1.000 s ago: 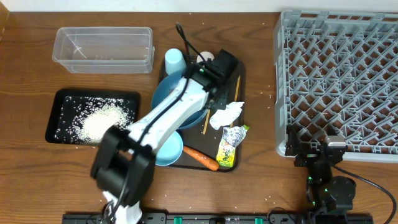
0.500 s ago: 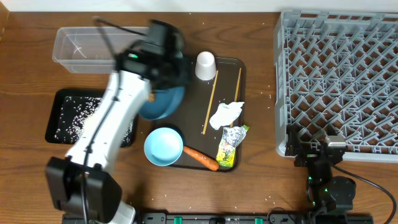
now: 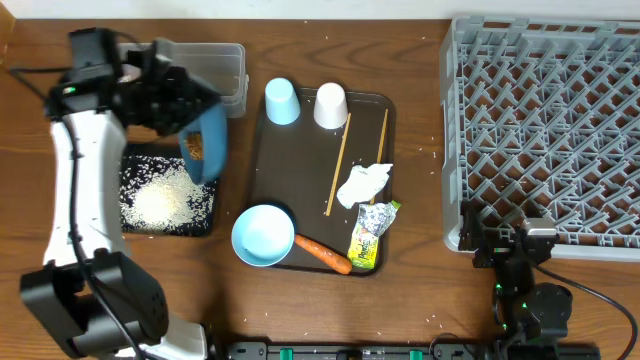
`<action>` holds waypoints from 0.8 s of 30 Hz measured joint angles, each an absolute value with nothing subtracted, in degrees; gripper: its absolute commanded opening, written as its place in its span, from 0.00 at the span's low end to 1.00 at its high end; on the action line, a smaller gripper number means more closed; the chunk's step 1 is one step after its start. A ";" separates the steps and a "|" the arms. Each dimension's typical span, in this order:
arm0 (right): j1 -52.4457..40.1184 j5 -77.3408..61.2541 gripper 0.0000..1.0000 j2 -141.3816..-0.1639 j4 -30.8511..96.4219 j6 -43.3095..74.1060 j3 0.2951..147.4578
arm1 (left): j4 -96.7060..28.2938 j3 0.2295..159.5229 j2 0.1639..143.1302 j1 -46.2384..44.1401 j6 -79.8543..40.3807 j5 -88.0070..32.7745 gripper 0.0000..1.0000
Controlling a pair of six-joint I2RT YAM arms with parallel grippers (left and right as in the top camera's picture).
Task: Sort waste into correct bins and load items into the dishwasher rack
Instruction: 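Lift the blue plate and carry it left over the black tray, then tilt the plate to drop the food clump onto the black tray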
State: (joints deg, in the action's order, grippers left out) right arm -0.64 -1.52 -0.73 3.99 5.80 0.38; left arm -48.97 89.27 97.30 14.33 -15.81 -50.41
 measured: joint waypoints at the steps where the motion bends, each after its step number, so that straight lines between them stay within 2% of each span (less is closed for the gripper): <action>1: -0.64 -1.52 0.99 -0.73 3.99 5.82 0.38 | -48.62 89.27 97.30 16.23 -15.03 -53.17 0.07; 11: -0.64 -1.52 0.99 -0.73 3.99 5.80 0.38 | -47.37 89.08 97.91 31.99 -12.69 -71.68 0.06; 24: -0.64 -1.52 0.99 -0.73 3.99 5.80 0.38 | -46.02 80.05 98.54 42.41 -10.85 -76.01 0.06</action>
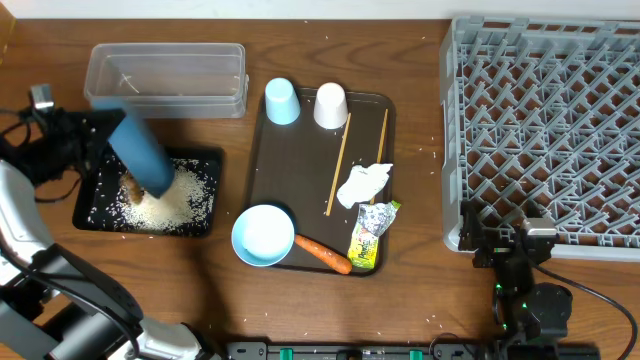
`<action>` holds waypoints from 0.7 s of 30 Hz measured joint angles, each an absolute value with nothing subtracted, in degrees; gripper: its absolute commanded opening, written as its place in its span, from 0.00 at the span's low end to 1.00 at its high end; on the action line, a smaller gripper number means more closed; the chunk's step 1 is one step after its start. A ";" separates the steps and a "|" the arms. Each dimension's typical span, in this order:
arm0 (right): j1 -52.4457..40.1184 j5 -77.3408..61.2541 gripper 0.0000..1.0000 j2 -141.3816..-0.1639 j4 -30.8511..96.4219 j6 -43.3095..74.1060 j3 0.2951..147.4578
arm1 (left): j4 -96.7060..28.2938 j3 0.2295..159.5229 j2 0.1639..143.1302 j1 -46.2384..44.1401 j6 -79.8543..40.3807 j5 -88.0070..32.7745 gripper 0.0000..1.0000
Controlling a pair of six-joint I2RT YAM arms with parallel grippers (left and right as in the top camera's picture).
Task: Sort waste into correct bins and load items into the dishwasher rack
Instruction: 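Tilt the plate to drop the food clump onto the black tray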
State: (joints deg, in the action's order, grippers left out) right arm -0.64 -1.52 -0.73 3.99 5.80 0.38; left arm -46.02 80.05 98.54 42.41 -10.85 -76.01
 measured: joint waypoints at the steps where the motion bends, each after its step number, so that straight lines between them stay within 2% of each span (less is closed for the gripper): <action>1: -0.64 -1.52 0.99 -0.73 3.99 5.82 0.38 | -46.02 79.53 98.59 42.89 -10.70 -76.14 0.06; 13: -0.64 -1.52 0.99 -0.73 3.99 5.80 0.38 | -46.48 78.85 98.52 41.01 -10.66 -76.18 0.06; 17: -0.64 -1.52 0.99 -0.73 3.99 5.82 0.38 | -46.85 78.72 96.16 36.84 -10.68 -74.48 0.06; 21: -0.64 -1.52 0.99 -0.73 3.99 5.80 0.38 | -49.45 78.72 89.32 27.44 -10.90 -65.19 0.06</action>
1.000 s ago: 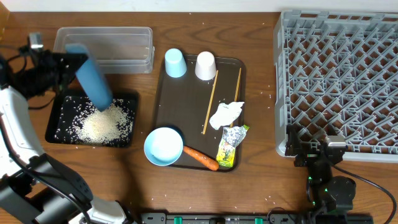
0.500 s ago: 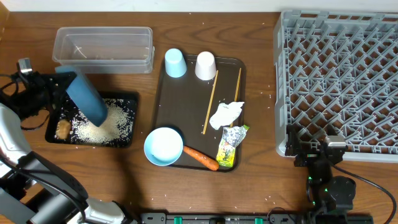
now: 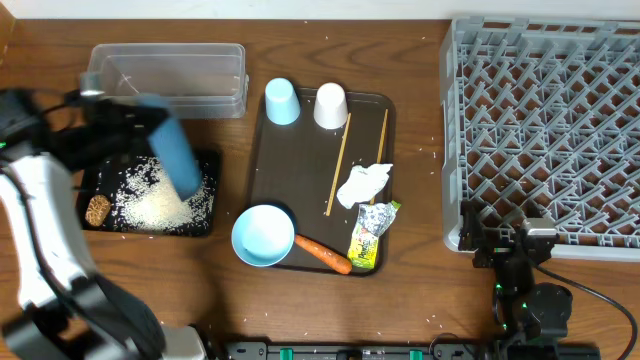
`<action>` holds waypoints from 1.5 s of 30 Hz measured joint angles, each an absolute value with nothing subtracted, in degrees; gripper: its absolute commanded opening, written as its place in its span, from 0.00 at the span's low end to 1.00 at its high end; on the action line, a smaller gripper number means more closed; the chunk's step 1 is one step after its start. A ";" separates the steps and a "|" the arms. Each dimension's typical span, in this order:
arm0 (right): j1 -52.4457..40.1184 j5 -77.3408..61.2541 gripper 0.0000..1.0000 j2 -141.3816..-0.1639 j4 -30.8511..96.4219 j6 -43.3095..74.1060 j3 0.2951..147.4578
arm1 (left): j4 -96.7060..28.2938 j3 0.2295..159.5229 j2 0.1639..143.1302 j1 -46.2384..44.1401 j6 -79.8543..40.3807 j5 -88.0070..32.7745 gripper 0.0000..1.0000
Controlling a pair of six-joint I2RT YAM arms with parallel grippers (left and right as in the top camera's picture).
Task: Sort waste into correct bins and load items into the dishwasher rack
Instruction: 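Tilt the plate to drop the food clump onto the black tray, then carry the blue plate back and lower it onto the serving tray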
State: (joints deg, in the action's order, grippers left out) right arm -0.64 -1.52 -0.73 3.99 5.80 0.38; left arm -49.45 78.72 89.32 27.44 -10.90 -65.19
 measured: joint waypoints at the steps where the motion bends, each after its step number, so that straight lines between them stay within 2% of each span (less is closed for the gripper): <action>1: -0.64 -1.52 0.99 -0.73 3.99 5.80 0.38 | -49.71 78.72 87.44 24.14 -10.96 -61.89 0.06; 6: -0.64 -1.52 0.99 -0.73 3.97 5.80 0.38 | -48.38 78.72 81.84 5.50 -11.68 -44.03 0.06; 11: -0.64 -1.50 0.99 -0.73 3.97 5.80 0.38 | -46.06 78.72 83.00 -11.79 -11.94 -24.60 0.06; 16: -0.64 -1.52 0.99 -0.73 3.97 5.80 0.38 | -43.59 78.72 87.61 -22.11 -11.97 -12.69 0.06; 24: -0.64 -1.52 0.99 -0.73 3.99 5.82 0.38 | -41.21 78.72 97.01 -28.23 -12.51 -6.92 0.06; 34: -0.64 -1.52 0.99 -0.73 3.99 5.80 0.38 | -38.00 78.72 102.52 -29.58 -13.96 -5.78 0.07; 36: -0.64 -1.52 0.99 -0.73 3.99 5.80 0.38 | -37.69 78.72 102.76 -29.71 -13.82 -5.72 0.26; 37: -0.64 -1.52 0.99 -0.73 3.99 5.80 0.38 | -37.56 78.72 102.78 -29.82 -13.69 -5.58 0.31; 40: -0.64 -1.52 0.99 -0.73 3.99 5.80 0.38 | -37.34 78.72 102.76 -30.13 -14.50 -5.56 0.38; 45: -0.64 -1.52 0.99 -0.73 3.99 5.80 0.38 | -37.45 78.72 102.78 -30.22 -14.81 -5.56 0.39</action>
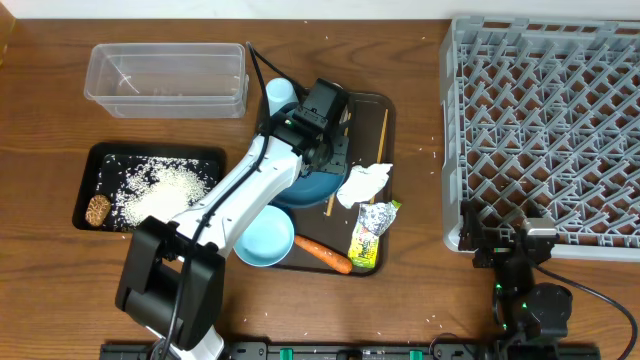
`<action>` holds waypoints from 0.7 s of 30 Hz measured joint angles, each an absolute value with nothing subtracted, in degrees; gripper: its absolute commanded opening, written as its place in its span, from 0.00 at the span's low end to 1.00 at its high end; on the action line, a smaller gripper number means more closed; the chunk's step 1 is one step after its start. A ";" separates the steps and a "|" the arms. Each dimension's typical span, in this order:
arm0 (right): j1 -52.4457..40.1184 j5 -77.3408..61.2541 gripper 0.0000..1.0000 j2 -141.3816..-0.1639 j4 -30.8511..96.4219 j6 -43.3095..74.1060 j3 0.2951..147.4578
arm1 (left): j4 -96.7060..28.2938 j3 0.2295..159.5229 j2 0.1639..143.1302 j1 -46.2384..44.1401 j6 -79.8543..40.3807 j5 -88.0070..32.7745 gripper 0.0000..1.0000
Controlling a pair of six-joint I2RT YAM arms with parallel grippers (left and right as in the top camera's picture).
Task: Sort waste into correct bins and load items into the dishwasher rack
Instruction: 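Carry the blue plate back and lower it onto the serving tray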
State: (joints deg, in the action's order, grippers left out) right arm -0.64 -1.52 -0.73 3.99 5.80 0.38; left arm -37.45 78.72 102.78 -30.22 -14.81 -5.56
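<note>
My left gripper [322, 152] reaches over the brown serving tray [262, 150] and is shut on the rim of a dark blue bowl [312, 186], which hangs or rests just below it. A lighter blue bowl [262, 238] sits at the tray's front left. Behind the arm stand a blue cup [280, 94] and a partly hidden white cup [343, 106]. Chopsticks [385, 135], a crumpled napkin [362, 183], a wrapper [371, 234] and a carrot [322, 254] lie on the tray. My right gripper [508, 246] sits low by the rack's front edge.
The black tray [150, 152] at the left holds scattered rice and a brown food piece [97, 209]. A clear plastic container [168, 78] stands behind it. The grey dishwasher rack [545, 130] fills the right side.
My left gripper was over the black tray with the dark blue bowl tilted. Now it is over the brown tray to the right, the bowl still in it. The right arm has not moved.
The left gripper first held the dark blue bowl tipped above the black tray with brown food inside. Then the bowl was mouth-down on the rice pile. Later the brown piece lay in the tray's left corner. Now the bowl is over the brown tray.
</note>
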 measured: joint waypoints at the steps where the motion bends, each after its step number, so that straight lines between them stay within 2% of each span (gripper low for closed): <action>1: -0.64 -1.52 0.99 -0.73 3.99 5.82 0.38 | -37.63 78.72 102.76 -30.22 -14.81 -5.56 0.39; 4: -0.64 -1.52 0.99 -0.73 3.97 5.80 0.38 | -39.38 78.83 102.74 -30.22 -14.79 -5.56 0.46; 6: -0.64 -1.52 0.99 -0.73 3.99 5.80 0.38 | -41.08 78.89 102.24 -30.22 -14.63 -5.54 0.58; 8: -0.64 -1.52 0.99 -0.73 3.97 5.80 0.38 | -42.70 78.89 100.82 -30.22 -14.79 -5.58 0.76; 9: -0.64 -1.52 0.99 -0.73 3.97 5.80 0.38 | -43.42 78.89 99.63 -30.22 -14.92 -5.67 0.96; 16: -0.64 -1.52 0.99 -0.73 3.99 5.80 0.38 | -48.90 80.73 88.58 -30.22 -15.42 -14.96 0.98; 21: -0.64 -1.54 0.99 -0.73 3.97 5.80 0.38 | -54.87 80.99 87.55 -30.30 -17.34 -22.09 0.98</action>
State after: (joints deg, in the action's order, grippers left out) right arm -0.64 -1.54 -0.73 3.97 5.80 0.38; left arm -54.87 80.99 87.55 -30.30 -17.34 -22.09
